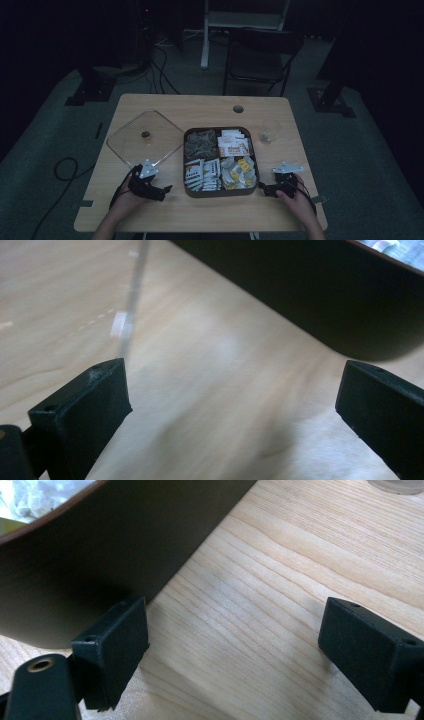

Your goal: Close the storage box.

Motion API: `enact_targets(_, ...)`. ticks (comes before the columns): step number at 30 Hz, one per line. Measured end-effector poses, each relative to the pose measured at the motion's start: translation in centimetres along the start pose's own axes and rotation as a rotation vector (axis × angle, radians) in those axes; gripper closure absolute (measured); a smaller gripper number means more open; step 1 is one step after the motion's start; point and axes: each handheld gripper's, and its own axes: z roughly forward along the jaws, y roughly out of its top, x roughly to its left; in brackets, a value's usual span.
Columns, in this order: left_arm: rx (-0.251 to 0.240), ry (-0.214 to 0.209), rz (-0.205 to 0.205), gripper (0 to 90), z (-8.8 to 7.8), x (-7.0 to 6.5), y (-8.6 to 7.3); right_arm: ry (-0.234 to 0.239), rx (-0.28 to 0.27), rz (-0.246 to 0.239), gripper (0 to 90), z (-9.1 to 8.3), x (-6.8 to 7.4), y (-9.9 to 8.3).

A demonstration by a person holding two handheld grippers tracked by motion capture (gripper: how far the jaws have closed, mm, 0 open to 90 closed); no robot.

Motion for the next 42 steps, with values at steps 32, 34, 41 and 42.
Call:
enact_targets(32,-0.048,0.208,-0.182,2.1,0.6,8.0,3.7,0.0,0.001,-0.001,12.1,0.0,0.0,0.0)
enact_targets(34,-0.054,0.214,-0.191,4.7,0.8,8.6,3.9,0.0,0.001,-0.001,12.1,0.0,0.0,0.0)
enact_targets(41,-0.038,0.24,-0.215,7.1,2.2,10.0,4.6,0.0,0.001,-0.001,12.1,0.0,0.0,0.0)
enact_targets(42,-0.038,0.246,-0.22,8.1,2.4,10.2,4.6,0.0,0.001,-0.001,12.1,0.0,0.0,0.0)
